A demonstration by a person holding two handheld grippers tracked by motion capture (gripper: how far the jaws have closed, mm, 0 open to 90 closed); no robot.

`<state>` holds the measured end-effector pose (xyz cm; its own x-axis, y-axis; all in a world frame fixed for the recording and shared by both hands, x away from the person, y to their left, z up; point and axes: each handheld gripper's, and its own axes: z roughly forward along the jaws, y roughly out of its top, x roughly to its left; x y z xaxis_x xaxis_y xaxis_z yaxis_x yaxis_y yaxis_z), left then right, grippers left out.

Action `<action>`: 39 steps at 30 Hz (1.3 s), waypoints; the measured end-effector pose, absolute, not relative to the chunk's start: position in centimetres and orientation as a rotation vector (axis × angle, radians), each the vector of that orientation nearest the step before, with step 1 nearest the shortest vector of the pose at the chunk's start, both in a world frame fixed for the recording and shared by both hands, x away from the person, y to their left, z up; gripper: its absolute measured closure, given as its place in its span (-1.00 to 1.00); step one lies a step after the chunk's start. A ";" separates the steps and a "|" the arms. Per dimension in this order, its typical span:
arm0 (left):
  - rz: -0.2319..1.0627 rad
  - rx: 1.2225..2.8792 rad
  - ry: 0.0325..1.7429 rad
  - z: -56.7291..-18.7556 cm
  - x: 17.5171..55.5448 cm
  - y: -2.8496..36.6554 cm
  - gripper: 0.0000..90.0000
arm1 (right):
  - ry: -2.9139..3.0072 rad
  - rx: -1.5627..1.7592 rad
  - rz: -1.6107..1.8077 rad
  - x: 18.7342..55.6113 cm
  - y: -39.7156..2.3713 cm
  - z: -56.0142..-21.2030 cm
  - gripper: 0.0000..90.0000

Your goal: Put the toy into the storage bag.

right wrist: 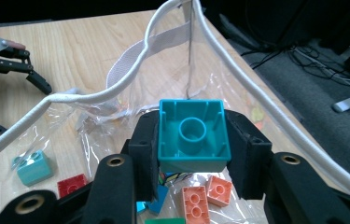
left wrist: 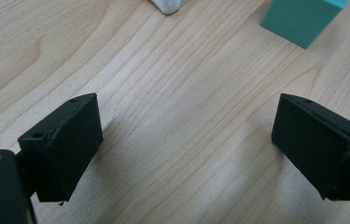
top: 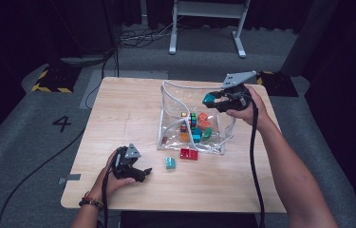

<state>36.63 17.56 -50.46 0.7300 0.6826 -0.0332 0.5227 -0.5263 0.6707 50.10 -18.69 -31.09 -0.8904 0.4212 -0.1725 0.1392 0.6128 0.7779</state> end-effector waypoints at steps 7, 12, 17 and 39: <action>0.306 2.253 0.906 -50.5 36.6 17.6 -0.80 | 2.587 0.412 1.073 51.0 -17.3 -31.9 0.31; 0.306 2.253 0.906 -50.5 36.6 17.6 -0.80 | 2.649 0.391 0.990 51.4 -16.5 -32.5 0.31; 0.306 2.253 0.906 -50.5 36.6 17.6 -0.80 | 2.706 0.368 0.857 51.6 -16.0 -33.3 0.31; 0.306 2.253 0.906 -50.5 36.6 17.6 -0.80 | 2.821 0.403 0.393 51.9 -18.1 -34.6 0.31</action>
<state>36.63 17.56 -50.46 0.7302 0.6825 -0.0334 0.5226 -0.5264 0.6707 51.86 -18.10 -34.60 -0.9266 0.3058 -0.2190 0.2343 0.9247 0.3001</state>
